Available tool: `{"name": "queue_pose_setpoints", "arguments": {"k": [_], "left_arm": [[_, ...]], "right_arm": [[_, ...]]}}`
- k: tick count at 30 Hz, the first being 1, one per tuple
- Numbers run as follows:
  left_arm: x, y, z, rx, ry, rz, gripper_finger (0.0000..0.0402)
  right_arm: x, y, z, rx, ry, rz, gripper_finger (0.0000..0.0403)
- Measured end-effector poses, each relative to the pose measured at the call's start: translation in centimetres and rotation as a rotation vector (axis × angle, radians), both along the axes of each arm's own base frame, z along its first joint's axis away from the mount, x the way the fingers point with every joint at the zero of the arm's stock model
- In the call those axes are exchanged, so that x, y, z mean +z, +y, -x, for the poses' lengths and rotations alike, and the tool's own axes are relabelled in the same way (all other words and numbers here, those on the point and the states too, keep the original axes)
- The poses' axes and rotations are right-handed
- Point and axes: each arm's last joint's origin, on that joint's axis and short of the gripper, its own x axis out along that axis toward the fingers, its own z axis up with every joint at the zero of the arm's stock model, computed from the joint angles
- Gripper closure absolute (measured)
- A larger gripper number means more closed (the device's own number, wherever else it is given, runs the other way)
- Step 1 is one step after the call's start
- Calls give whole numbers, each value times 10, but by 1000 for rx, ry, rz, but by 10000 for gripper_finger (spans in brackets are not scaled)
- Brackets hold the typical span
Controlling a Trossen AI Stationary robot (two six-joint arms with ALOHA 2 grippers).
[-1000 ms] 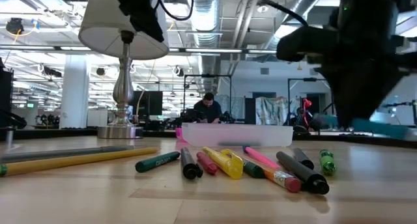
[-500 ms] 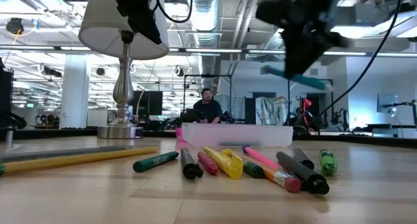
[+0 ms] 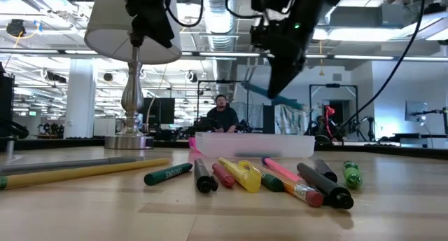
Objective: Pick & place school supplies into a supply box
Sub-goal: Put the blue pen into the pink supply box
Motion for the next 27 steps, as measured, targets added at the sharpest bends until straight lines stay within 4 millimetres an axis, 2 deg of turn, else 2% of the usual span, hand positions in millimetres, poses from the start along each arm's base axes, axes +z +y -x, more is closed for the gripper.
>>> {"name": "queue_pose_setpoints", "arguments": {"k": [7, 15, 20, 27], "left_arm": [[0, -9, -1, 87, -15, 19, 228], [1, -18, -1, 180, -35, 2, 228], [1, -19, -1, 210, -41, -7, 228], [1, -18, -1, 228, -43, -29, 228]], "right_arm": [[-22, -21, -5, 213, 95, -52, 359], [-47, -29, -13, 283, 152, -64, 359], [-49, -32, -14, 285, 153, -59, 358], [-48, -40, -14, 236, 121, -70, 331]]}}
